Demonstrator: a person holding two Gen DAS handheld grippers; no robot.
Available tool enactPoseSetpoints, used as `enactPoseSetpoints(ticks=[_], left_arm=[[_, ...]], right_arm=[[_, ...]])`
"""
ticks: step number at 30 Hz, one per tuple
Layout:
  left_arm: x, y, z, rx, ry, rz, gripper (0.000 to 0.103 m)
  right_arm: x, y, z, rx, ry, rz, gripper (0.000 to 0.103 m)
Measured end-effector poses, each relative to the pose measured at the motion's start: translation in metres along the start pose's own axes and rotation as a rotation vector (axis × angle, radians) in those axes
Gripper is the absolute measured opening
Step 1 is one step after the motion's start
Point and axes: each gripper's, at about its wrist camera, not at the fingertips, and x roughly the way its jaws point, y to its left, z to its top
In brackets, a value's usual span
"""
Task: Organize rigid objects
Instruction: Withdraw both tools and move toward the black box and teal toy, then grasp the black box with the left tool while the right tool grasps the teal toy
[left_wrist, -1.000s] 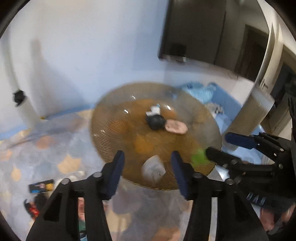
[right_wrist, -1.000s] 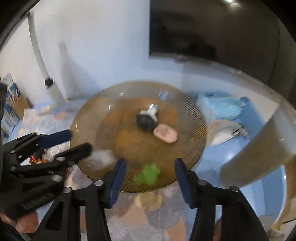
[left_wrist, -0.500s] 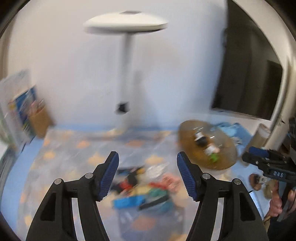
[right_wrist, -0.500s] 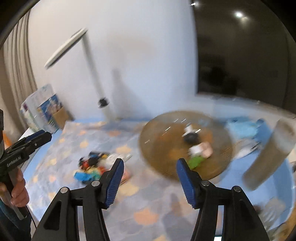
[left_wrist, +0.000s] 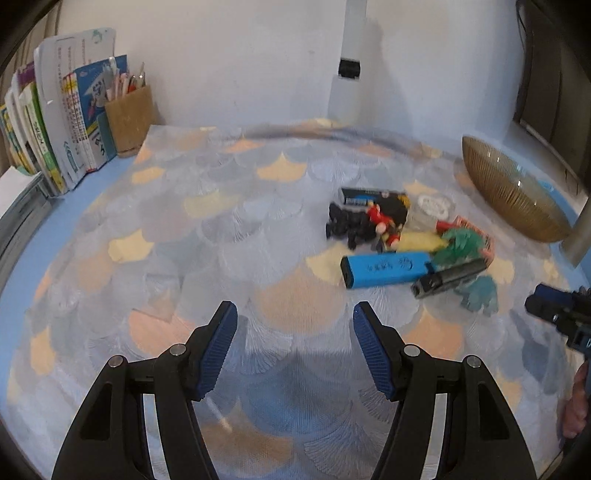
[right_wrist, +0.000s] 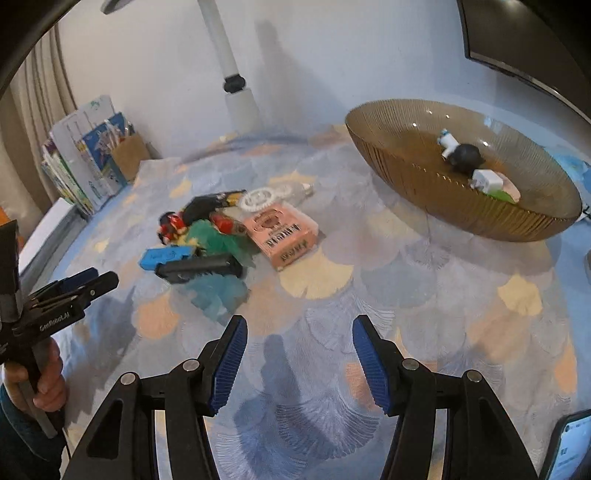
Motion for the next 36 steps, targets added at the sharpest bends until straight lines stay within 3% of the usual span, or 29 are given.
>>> enactPoseSetpoints(ticks=[5,9,14,17,18,22,24,29,32,36], left_arm=[[-0.005,-0.009,-0.003,0.047,-0.017,-0.019,0.063],[-0.010,-0.024,0.006,0.119,-0.011,-0.098,0.060],[-0.014,-0.058,0.023,0.276,-0.031,-0.170,0.056],[-0.005,-0.063,0.027,0.295,-0.011,-0.194,0.052],[-0.003,-0.062,0.027,0.292,-0.006,-0.205,0.051],[0.004,-0.066,0.029,0.290,0.009,-0.242,0.050],[0.007,-0.074,0.029,0.309,0.015,-0.261,0.050],[0.013,-0.094,0.027,0.358,0.037,-0.307,0.050],[0.012,-0.104,0.021,0.397,0.058,-0.362,0.051],[0.005,-0.113,0.008,0.443,0.102,-0.455,0.050]], right_arm=[[0.002,0.006,0.000,-0.021,0.012,-0.022,0.058],[0.003,0.021,0.008,-0.023,0.067,0.062,0.058],[0.017,0.058,0.028,-0.095,0.082,0.044,0.058],[0.032,0.065,0.034,-0.088,0.091,0.017,0.058],[0.036,0.064,0.036,-0.079,0.092,0.011,0.058],[0.037,0.061,0.036,-0.065,0.083,0.078,0.039],[0.034,0.063,0.033,-0.106,0.083,0.059,0.031],[0.026,0.041,0.019,-0.064,0.105,0.084,0.030],[0.014,0.024,0.017,-0.046,0.085,-0.003,0.030],[0.004,-0.001,0.021,0.016,0.072,-0.020,0.030]])
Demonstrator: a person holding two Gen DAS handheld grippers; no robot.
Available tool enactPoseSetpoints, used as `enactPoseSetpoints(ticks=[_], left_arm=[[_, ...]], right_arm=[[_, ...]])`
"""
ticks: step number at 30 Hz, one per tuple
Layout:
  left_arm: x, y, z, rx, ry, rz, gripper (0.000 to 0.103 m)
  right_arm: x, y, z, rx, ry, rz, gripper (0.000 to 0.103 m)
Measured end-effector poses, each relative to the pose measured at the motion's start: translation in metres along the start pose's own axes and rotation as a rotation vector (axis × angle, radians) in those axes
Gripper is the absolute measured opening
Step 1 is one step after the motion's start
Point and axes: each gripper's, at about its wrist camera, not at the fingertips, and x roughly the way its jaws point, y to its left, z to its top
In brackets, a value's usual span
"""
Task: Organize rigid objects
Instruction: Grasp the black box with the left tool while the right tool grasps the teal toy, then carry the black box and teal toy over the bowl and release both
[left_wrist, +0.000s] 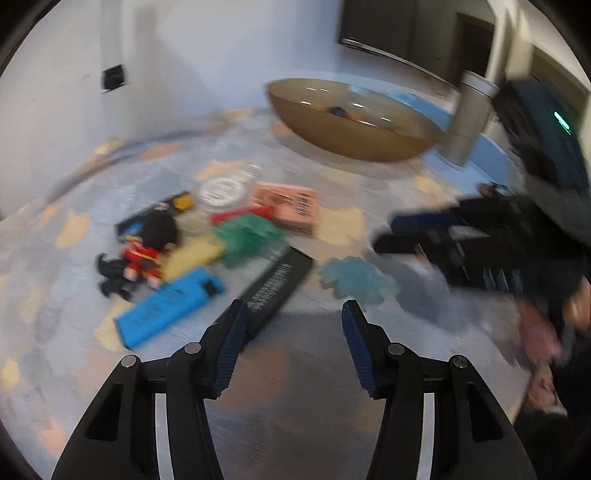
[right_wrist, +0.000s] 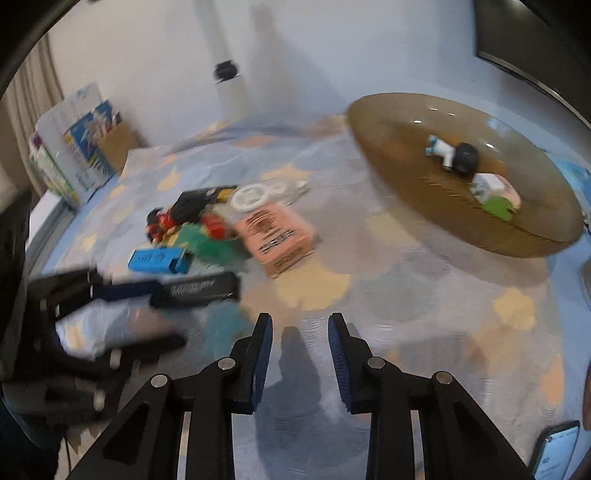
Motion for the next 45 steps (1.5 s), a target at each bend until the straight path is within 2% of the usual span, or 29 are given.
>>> enactPoseSetpoints(ticks=[5,8,13,15,18,21,23,25,30,34,36,41,42,44,45], left_arm=[[0.000,0.004,0.000,-0.019,-0.001,0.047,0.050],[0.006,0.011,0.004,-0.015,0.015,0.074,0.050],[0.015,0.022,0.010,0.035,0.059,0.071,0.050],[0.020,0.022,0.012,0.055,0.073,0.048,0.050],[0.029,0.014,0.015,0.104,0.094,0.063,0.050],[0.031,0.013,0.019,0.092,0.083,0.055,0.039],[0.030,0.012,0.018,0.088,0.072,0.067,0.023],[0.028,0.009,0.016,0.067,0.066,0.098,0.022],[0.004,0.016,-0.001,-0.117,0.047,0.143,0.021],[-0.016,0.015,-0.023,-0.204,0.052,0.171,0.021],[-0.015,0.009,-0.032,-0.204,0.071,0.173,0.021],[-0.015,-0.003,-0.038,-0.192,0.059,0.195,0.023],[-0.013,-0.005,-0.037,-0.181,0.062,0.199,0.024],[-0.016,-0.007,-0.038,-0.158,0.069,0.209,0.036],[-0.016,-0.007,-0.039,-0.158,0.067,0.215,0.036]], right_arm=[[-0.013,0.002,0.002,-0.018,-0.006,0.084,0.032],[-0.011,0.021,-0.006,-0.091,0.030,0.129,0.043],[0.005,0.047,-0.023,-0.231,0.078,0.098,0.045],[0.014,0.051,-0.022,-0.242,0.091,0.086,0.045],[0.023,0.053,-0.015,-0.237,0.079,0.076,0.045],[0.027,0.057,-0.013,-0.252,0.068,0.055,0.044],[0.025,0.057,-0.014,-0.265,0.062,0.060,0.036],[0.023,0.059,-0.016,-0.281,0.055,0.046,0.036],[0.000,0.051,-0.027,-0.275,0.027,0.047,0.036],[-0.017,0.034,-0.038,-0.277,0.041,0.061,0.036],[-0.017,0.026,-0.045,-0.278,0.056,0.053,0.036],[-0.014,0.020,-0.055,-0.248,0.062,0.057,0.036],[-0.014,0.019,-0.055,-0.237,0.059,0.060,0.036],[-0.015,0.016,-0.057,-0.222,0.061,0.065,0.041],[-0.016,0.016,-0.058,-0.221,0.061,0.063,0.043]])
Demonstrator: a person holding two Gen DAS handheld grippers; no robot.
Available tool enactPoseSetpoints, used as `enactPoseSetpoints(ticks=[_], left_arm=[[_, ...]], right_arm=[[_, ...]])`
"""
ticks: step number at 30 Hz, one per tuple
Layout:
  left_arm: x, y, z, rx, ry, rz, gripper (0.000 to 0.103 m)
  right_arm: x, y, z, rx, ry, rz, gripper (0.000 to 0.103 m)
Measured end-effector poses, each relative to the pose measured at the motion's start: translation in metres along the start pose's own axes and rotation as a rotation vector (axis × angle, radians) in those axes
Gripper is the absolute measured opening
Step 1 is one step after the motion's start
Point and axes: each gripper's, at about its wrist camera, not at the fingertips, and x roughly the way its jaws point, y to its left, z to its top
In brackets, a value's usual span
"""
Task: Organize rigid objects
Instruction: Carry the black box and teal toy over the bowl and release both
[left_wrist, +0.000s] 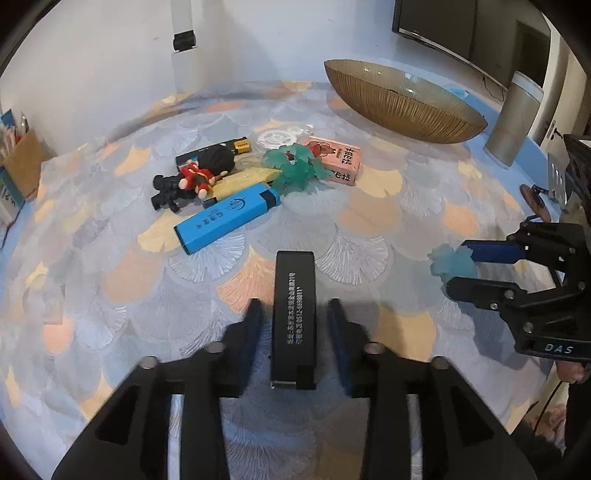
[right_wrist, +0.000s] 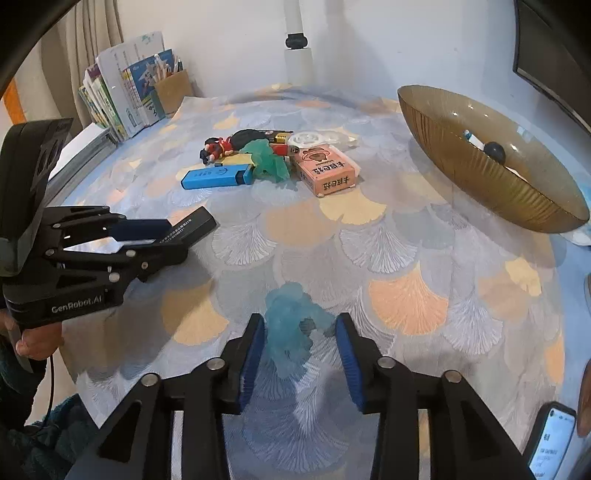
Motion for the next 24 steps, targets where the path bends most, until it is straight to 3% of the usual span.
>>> enactPoseSetpoints(ticks=[2,7,8,9,11,14,16,20,24], left_arm=[[0.002,0.002,0.000,-0.008,0.005,0.012,0.036],[0.003,-0.004,0.000,0.007,-0.009,0.031,0.033],[0.003,-0.006,0.000,0.010,-0.014,0.027,0.023],[0.003,-0.008,-0.001,0.011,-0.020,0.027,0.021],[0.002,-0.012,-0.001,0.019,-0.024,0.032,0.021],[-0.003,-0.014,0.001,0.008,-0.041,0.011,0.021],[-0.011,-0.015,0.007,-0.006,-0.061,-0.007,0.021],[-0.033,-0.027,0.040,0.028,-0.143,-0.005,0.021],[-0.054,-0.046,0.102,0.072,-0.239,-0.020,0.021]], right_arm=[[-0.001,0.001,-0.003,-0.003,0.000,-0.009,0.049],[0.001,0.005,0.000,0.001,-0.007,-0.020,0.049],[0.002,0.008,0.000,-0.005,-0.009,-0.016,0.048],[0.002,0.013,0.000,-0.020,-0.012,-0.028,0.044],[0.002,0.024,-0.002,-0.082,-0.013,-0.062,0.035],[-0.008,0.030,-0.005,-0.120,-0.030,-0.005,0.035],[-0.018,0.030,-0.004,-0.132,-0.046,-0.015,0.035],[-0.054,-0.003,0.016,-0.073,-0.115,-0.079,0.035],[-0.099,-0.056,0.051,0.033,-0.209,-0.197,0.035]])
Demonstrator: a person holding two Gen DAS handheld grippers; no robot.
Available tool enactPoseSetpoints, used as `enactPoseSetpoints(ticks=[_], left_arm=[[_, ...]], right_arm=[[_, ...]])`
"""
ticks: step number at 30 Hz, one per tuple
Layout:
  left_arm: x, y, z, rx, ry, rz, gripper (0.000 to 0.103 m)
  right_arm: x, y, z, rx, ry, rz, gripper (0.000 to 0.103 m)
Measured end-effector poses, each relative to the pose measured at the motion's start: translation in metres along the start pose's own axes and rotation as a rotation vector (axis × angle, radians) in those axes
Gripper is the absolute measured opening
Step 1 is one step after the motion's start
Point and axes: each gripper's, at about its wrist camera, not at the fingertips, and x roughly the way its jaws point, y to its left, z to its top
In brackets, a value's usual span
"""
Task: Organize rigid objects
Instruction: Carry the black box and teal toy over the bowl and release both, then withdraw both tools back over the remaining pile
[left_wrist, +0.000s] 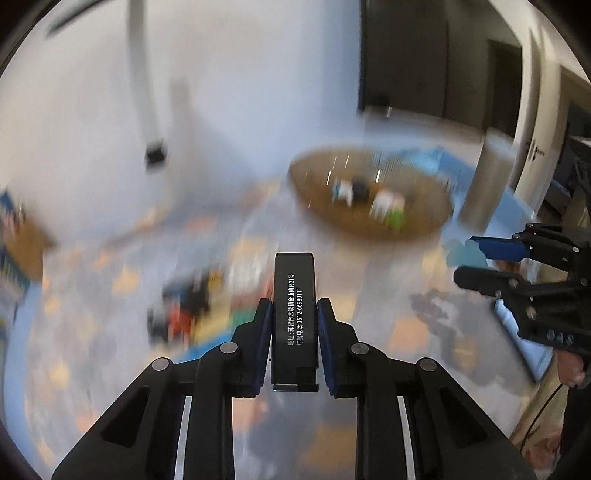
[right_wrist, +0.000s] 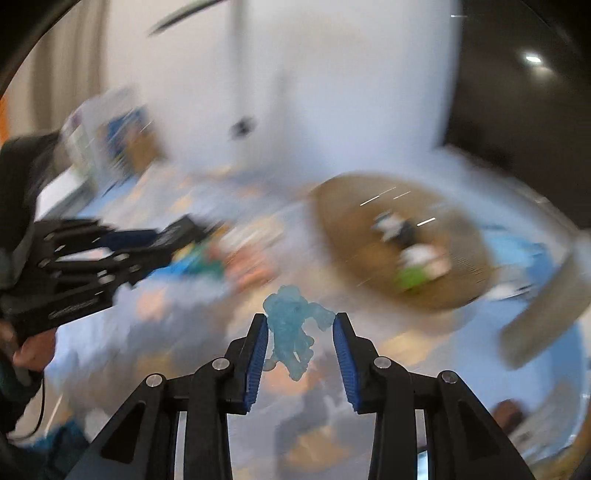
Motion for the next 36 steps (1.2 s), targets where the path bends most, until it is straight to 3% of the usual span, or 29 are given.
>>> enactPoseSetpoints(ticks=[4,8,16,22,25,26,28,33,36], left_arm=[[0.014,-0.013,0.074,-0.008,-0.069,-0.047,0.021],[0.048,-0.022,0.111,-0.059,-0.050,-0.102,0.021],[0.134,-0.045,0.090,-0.076,0.123,-0.143,0.021],[0.151,-0.060,0.081,-0.056,0.160,-0.149,0.021],[0.147,-0.058,0.085,-0.057,0.146,-0.162,0.024],[0.141,-0.057,0.087,-0.055,0.139,-0.163,0.039],[0.123,-0.047,0.092,-0.061,0.101,-0.145,0.052],[0.049,-0.001,0.093,-0.099,-0.031,-0.117,0.054],[0.010,0.030,0.082,-0.119,-0.087,-0.028,0.059]], right_arm=[[-0.012,-0.053,0.042,0.093,-0.056,-0.095,0.036],[-0.003,-0.076,0.065,0.126,-0.057,-0.133,0.036],[0.064,-0.095,0.047,0.140,0.124,-0.114,0.036],[0.082,-0.098,0.035,0.142,0.186,-0.101,0.036],[0.082,-0.102,0.040,0.158,0.192,-0.102,0.039],[0.078,-0.105,0.042,0.170,0.191,-0.114,0.048],[0.069,-0.109,0.046,0.184,0.164,-0.137,0.056],[0.012,-0.110,0.060,0.223,0.031,-0.116,0.056],[-0.008,-0.089,0.065,0.200,-0.015,-0.082,0.057]])
